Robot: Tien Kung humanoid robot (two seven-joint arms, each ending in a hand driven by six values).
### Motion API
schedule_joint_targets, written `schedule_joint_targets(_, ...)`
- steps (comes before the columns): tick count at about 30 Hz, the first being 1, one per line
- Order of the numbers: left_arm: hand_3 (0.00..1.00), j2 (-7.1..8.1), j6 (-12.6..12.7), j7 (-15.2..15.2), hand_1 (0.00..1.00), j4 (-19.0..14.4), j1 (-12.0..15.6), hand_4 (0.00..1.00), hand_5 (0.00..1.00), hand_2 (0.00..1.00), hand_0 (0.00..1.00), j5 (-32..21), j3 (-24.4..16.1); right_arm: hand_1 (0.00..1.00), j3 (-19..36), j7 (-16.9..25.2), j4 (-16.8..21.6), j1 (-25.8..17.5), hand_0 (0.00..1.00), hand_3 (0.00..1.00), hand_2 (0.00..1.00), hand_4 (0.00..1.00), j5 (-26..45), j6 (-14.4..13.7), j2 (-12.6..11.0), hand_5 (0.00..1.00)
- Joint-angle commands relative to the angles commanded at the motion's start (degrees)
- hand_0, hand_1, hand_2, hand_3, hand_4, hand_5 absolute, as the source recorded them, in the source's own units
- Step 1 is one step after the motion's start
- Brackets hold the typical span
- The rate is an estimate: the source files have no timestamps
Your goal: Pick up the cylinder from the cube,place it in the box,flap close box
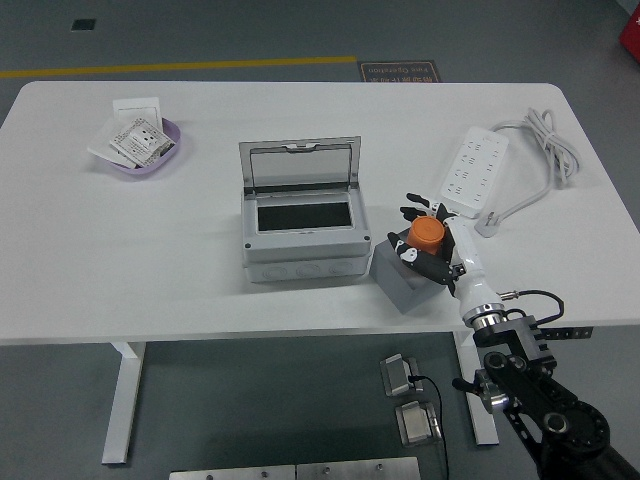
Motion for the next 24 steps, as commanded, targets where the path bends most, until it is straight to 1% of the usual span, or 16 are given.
schedule_joint_targets(5,0.763,-0.03,0.44,-0.42,0.726,0.00,0.02,0.773,0.539,0.695,0.718,-0.33,0.27,0.741,-0.21,-0.36,0.10,-0.04,0.761,0.774,0.698,0.650,-0.20,0.19,-0.22,0.002)
schedule_joint_targets(6,0.763,-0.04,0.55,-0.53,0.724,0.00,0.02,0.773,0.534,0.694,0.714,-0.39,0.32,0.722,-0.24,-0.43,0.11,-0.05,0.754,0.657,0.655,0.299,-0.31,0.19,-0.26,0.002)
schedule_joint_targets(11,0.763,-0.03,1.07,-1.10,0.724,0.00,0.01,0.773,0.534,0.694,0.714,-0.62,0.55,0.722,-0.25,-1.41,0.27,-0.12,0.754,0.657,0.655,0.299,-0.94,0.07,-0.35,0.002)
schedule_joint_targets(12,0.757,-0.03,1.15,-1.19,0.722,0.00,0.01,0.772,0.533,0.693,0.713,-0.68,0.60,0.664,-0.26,-1.63,0.31,-0.13,0.762,0.563,0.609,0.002,-1.07,0.04,-0.36,0.069)
schedule_joint_targets(17,0.757,0.01,1.64,-1.76,0.722,0.00,0.01,0.772,0.533,0.693,0.713,-0.85,0.78,0.664,-0.17,-2.77,1.07,-0.22,0.762,0.563,0.609,0.002,-1.82,-0.22,-0.38,0.069)
schedule_joint_targets(18,0.746,0.01,1.76,-1.88,0.718,0.00,0.01,0.777,0.529,0.689,0.707,-0.83,0.76,0.531,-0.12,-2.85,1.27,-0.24,0.580,0.401,0.491,0.002,-1.91,-0.27,-0.38,0.002)
schedule_joint_targets(23,0.746,-0.05,2.33,-2.57,0.718,0.00,0.02,0.777,0.529,0.689,0.707,-0.84,0.86,0.531,0.37,-3.09,2.73,-0.42,0.580,0.401,0.491,0.002,-2.55,-0.56,-0.49,0.002)
schedule_joint_targets(24,0.739,-0.07,2.44,-2.71,0.713,0.00,0.01,0.776,0.523,0.687,0.706,-0.82,0.86,0.339,0.50,-3.12,3.05,-0.46,0.512,0.252,0.337,0.002,-2.73,-0.61,-0.52,0.002)
